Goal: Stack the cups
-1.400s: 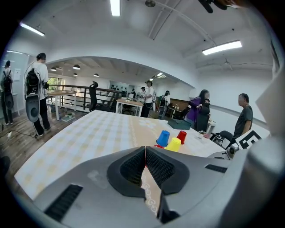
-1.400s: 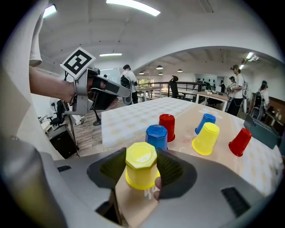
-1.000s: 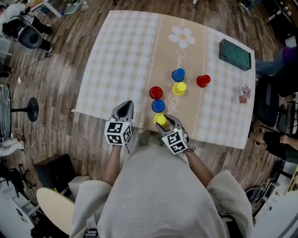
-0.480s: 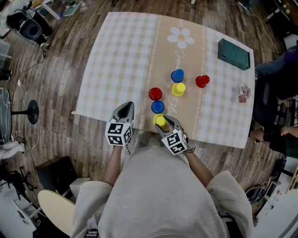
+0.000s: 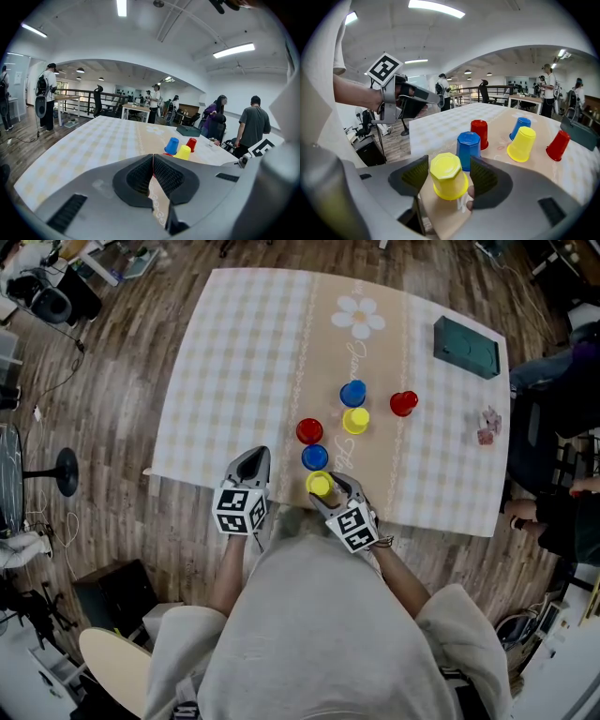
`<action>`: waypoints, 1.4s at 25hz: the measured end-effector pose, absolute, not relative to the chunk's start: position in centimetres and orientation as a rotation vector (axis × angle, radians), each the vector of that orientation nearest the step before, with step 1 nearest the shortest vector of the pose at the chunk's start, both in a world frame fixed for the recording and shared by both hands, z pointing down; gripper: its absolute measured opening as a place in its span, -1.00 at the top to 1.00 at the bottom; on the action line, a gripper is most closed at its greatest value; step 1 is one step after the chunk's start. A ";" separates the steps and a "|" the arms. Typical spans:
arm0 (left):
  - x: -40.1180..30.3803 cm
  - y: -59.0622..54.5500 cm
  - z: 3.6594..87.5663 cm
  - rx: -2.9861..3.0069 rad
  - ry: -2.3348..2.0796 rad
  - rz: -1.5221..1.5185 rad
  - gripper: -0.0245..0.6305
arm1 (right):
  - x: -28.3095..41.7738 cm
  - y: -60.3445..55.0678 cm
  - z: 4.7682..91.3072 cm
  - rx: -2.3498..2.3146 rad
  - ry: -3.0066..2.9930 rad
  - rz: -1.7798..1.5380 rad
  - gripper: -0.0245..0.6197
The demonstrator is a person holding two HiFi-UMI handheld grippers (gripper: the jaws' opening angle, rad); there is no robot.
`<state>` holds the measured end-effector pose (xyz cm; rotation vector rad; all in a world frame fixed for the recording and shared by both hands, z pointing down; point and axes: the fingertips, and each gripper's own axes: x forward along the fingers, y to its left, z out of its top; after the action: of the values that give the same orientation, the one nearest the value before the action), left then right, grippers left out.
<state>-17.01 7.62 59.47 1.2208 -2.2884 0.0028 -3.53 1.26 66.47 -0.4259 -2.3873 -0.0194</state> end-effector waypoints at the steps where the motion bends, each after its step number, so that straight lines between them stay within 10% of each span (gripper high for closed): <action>1: -17.0 7.5 59.5 1.224 -2.287 0.005 0.88 | -3.5 1.1 66.3 -0.424 -2.392 -0.018 0.06; 35: -16.7 1.5 58.9 1.388 -2.200 0.059 0.88 | -3.9 -13.0 61.7 0.119 -2.563 0.083 0.13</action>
<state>-16.72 1.49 58.93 1.3882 -2.2003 0.0591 -3.92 -12.99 61.68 0.1189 -2.5631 0.0833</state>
